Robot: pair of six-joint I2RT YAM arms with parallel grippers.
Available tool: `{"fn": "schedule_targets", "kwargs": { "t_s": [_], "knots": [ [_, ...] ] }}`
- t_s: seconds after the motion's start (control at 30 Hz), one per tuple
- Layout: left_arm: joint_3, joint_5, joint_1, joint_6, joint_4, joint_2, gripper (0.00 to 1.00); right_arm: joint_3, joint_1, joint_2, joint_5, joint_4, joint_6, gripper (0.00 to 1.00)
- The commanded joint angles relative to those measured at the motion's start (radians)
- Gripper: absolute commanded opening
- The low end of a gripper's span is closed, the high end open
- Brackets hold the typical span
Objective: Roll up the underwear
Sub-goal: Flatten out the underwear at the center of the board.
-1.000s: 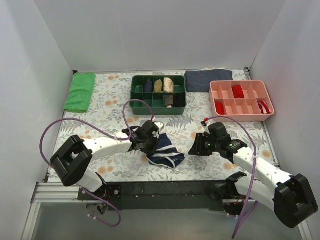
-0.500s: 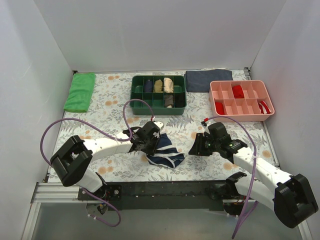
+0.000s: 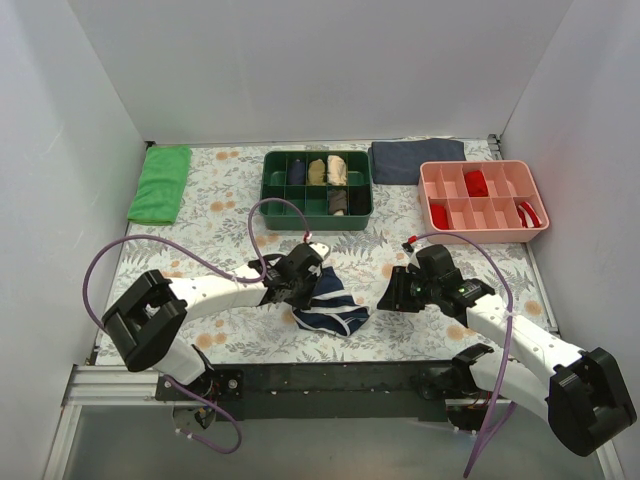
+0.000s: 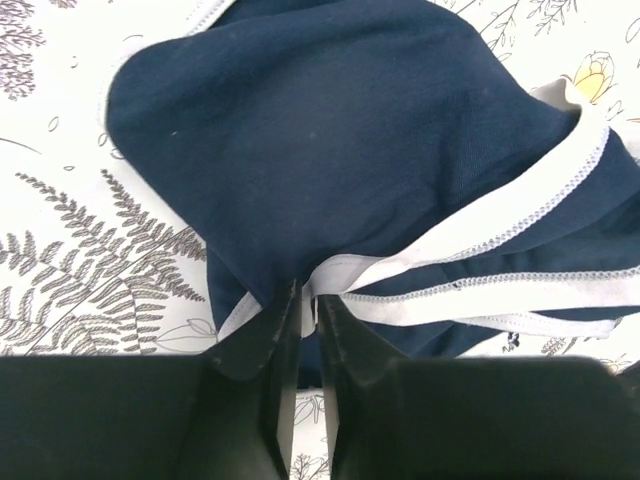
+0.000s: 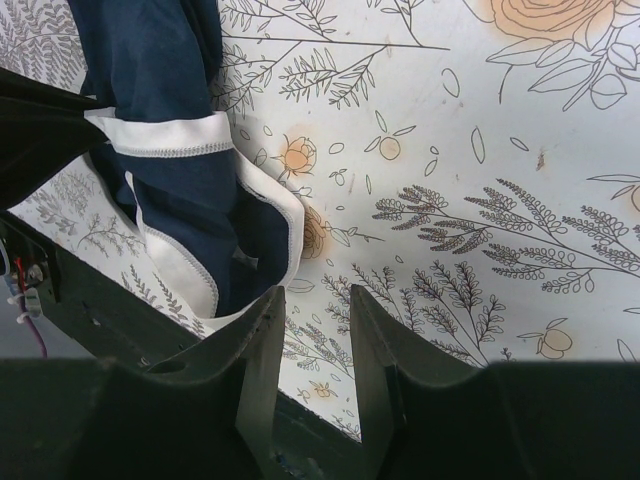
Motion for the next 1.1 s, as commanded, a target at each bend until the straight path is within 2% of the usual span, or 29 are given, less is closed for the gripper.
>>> {"fn": "schedule_targets", "kwargs": {
  "t_s": [0.0,0.1,0.2,0.3,0.37,0.67,0.97,1.07],
  "knots": [
    [0.034,-0.018,-0.015,0.003,0.016,0.013,0.07,0.005,0.004,0.000,0.007,0.011,0.004,0.41],
    [0.034,-0.043,-0.022,-0.006,0.012,0.008,0.00,0.002,0.004,-0.002,0.007,0.014,0.004,0.41],
    [0.066,-0.084,-0.022,-0.011,-0.014,-0.010,0.00,0.002,0.004,-0.008,0.002,0.008,-0.001,0.41],
    [0.165,-0.133,-0.022,-0.019,-0.149,-0.018,0.00,-0.004,0.004,-0.031,-0.010,0.007,-0.010,0.42],
    [0.214,-0.179,-0.021,-0.020,-0.200,-0.035,0.00,-0.010,0.005,-0.052,-0.024,0.036,-0.007,0.59],
    [0.380,-0.305,0.002,-0.057,-0.433,-0.087,0.00,-0.049,0.004,-0.034,-0.192,0.237,0.051,0.63],
    [0.319,-0.319,0.031,-0.062,-0.528,-0.223,0.00,-0.047,0.056,0.137,-0.256,0.410,0.097,0.62],
    [0.296,-0.313,0.035,-0.121,-0.547,-0.269,0.00,-0.014,0.099,0.208,-0.245,0.470,0.116,0.62]
  ]
}}
